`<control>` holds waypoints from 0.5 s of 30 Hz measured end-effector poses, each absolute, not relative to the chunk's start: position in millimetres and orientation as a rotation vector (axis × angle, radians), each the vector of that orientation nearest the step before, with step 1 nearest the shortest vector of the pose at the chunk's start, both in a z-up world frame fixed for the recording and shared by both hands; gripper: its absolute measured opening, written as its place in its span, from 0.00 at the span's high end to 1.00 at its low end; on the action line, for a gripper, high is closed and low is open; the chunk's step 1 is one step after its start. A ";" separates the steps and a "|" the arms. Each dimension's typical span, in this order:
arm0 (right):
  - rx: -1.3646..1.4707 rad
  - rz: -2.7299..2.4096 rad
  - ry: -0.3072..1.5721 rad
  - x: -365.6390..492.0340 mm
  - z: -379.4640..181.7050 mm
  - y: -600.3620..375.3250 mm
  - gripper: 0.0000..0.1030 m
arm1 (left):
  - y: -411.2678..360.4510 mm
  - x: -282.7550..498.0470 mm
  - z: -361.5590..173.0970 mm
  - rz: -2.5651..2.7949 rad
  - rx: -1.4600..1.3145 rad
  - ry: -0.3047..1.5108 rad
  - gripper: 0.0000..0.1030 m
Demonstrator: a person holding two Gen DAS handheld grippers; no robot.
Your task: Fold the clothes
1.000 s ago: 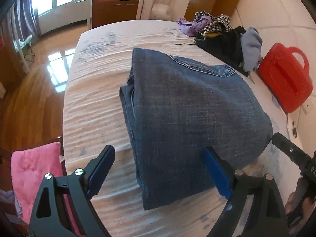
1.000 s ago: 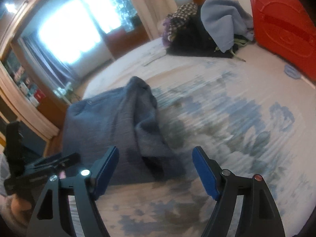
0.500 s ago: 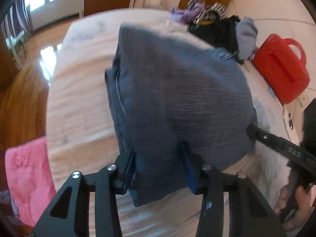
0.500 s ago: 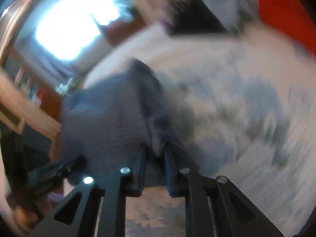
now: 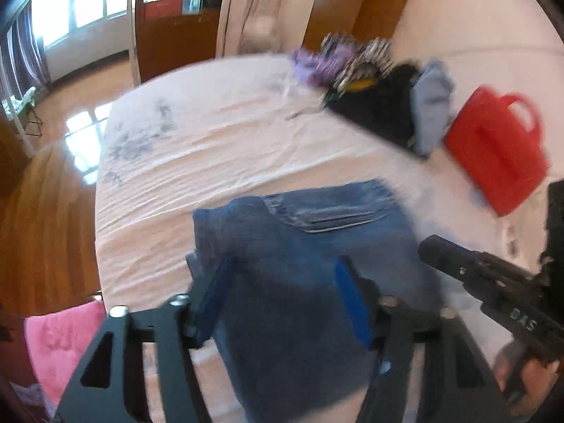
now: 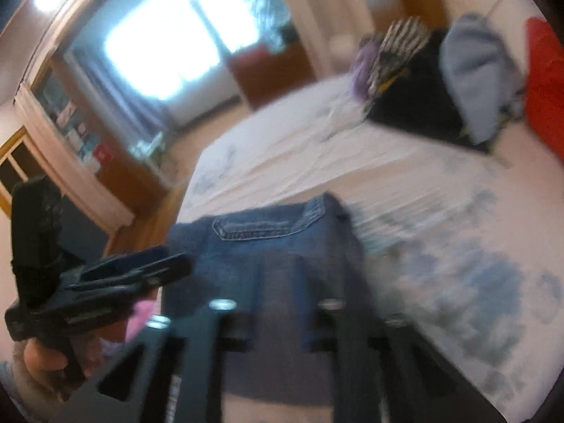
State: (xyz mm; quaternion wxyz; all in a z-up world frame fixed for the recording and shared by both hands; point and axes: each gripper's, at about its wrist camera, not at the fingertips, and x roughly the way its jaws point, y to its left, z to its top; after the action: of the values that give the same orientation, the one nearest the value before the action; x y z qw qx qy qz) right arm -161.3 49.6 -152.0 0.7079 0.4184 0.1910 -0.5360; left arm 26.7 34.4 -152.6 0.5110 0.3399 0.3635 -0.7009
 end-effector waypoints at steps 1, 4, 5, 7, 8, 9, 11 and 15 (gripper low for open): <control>0.963 -1.193 0.456 -159.5 -163.9 39.8 0.98 | 27.0 27.1 -167.4 -1.654 0.853 0.893 0.62; 1.052 -1.193 0.515 -160.6 -192.0 20.3 1.00 | 21.9 29.1 -193.4 -1.627 0.887 0.921 0.61; 1.069 -1.187 0.520 -161.4 -196.7 17.0 1.00 | 24.1 26.6 -192.6 -1.624 0.894 0.899 0.61; 1.074 -1.184 0.518 -163.7 -197.8 14.1 1.00 | 24.9 29.6 -183.2 -1.639 0.888 0.909 0.61; 1.035 -1.193 0.499 -165.5 -186.9 17.9 1.00 | 24.4 32.1 -176.0 -1.652 0.859 0.907 0.61; 0.996 -1.207 0.463 -169.0 -175.6 21.6 1.00 | 23.4 34.7 -167.3 -1.668 0.817 0.899 0.61; 0.961 -1.244 0.370 -179.6 -160.2 18.0 0.97 | 19.4 38.1 -152.6 -1.695 0.743 0.883 0.53; 0.968 -1.225 0.374 -171.4 -171.7 -9.7 0.97 | 0.7 29.8 -164.4 -1.651 0.781 0.827 0.40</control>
State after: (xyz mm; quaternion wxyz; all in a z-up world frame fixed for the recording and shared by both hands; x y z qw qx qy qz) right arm -171.4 -9.7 -171.7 0.6949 0.4337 0.1674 -0.5487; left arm 29.8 0.7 -164.4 0.5385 0.3282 0.3475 -0.6940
